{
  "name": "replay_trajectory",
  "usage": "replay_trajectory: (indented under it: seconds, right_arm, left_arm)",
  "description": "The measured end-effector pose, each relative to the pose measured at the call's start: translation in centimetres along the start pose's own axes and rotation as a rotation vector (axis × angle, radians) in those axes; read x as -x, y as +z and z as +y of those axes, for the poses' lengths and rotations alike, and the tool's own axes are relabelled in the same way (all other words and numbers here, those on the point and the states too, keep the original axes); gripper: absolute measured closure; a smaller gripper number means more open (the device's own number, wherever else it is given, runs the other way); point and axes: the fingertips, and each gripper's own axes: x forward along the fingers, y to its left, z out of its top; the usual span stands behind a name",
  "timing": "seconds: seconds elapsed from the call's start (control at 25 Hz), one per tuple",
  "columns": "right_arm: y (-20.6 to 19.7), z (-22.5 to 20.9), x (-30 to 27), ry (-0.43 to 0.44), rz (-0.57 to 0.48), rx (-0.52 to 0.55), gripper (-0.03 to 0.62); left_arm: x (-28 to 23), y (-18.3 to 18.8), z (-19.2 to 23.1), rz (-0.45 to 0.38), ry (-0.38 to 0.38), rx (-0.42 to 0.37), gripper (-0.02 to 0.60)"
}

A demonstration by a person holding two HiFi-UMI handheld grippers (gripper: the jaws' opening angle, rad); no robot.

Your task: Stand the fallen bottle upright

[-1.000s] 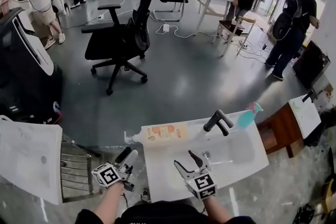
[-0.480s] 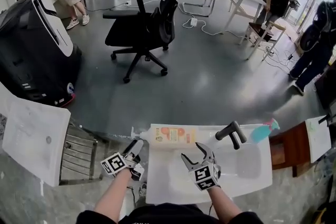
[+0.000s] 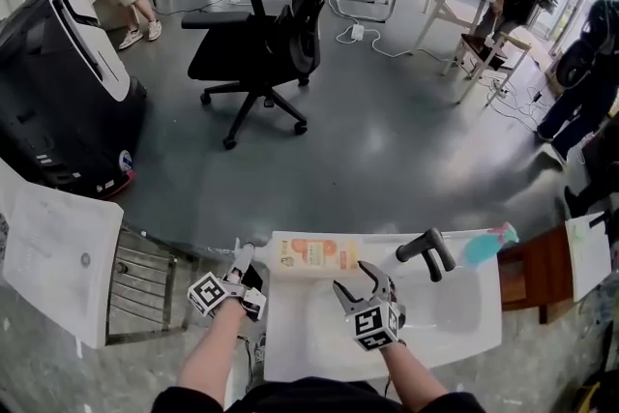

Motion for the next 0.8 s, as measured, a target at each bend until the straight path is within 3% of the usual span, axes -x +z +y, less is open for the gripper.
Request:
replay_trajectory:
  seconds: [0.12, 0.36, 0.6, 0.8]
  right_arm:
    - [-0.1, -0.1, 0.0, -0.01, -0.019, -0.009, 0.324]
    - [-0.2, -0.1, 0.3, -0.029, -0.035, -0.036, 0.342]
    - [0.0, -0.6, 0.3, -0.058, -0.047, -0.116, 0.342]
    - [-0.9, -1.6, 1.0, -0.083, -0.047, -0.173, 0.342]
  left_arm:
    - [-0.1, -0.2, -0.3, -0.012, -0.033, 0.083, 0.432]
    - [-0.1, -0.4, -0.6, 0.015, 0.013, 0.077, 0.451]
    - [-2.0, 0.6, -3.5, 0.072, -0.032, -0.043, 0.456]
    - [-5.0, -0.1, -9.8, 0.159, -0.138, -0.16, 0.459]
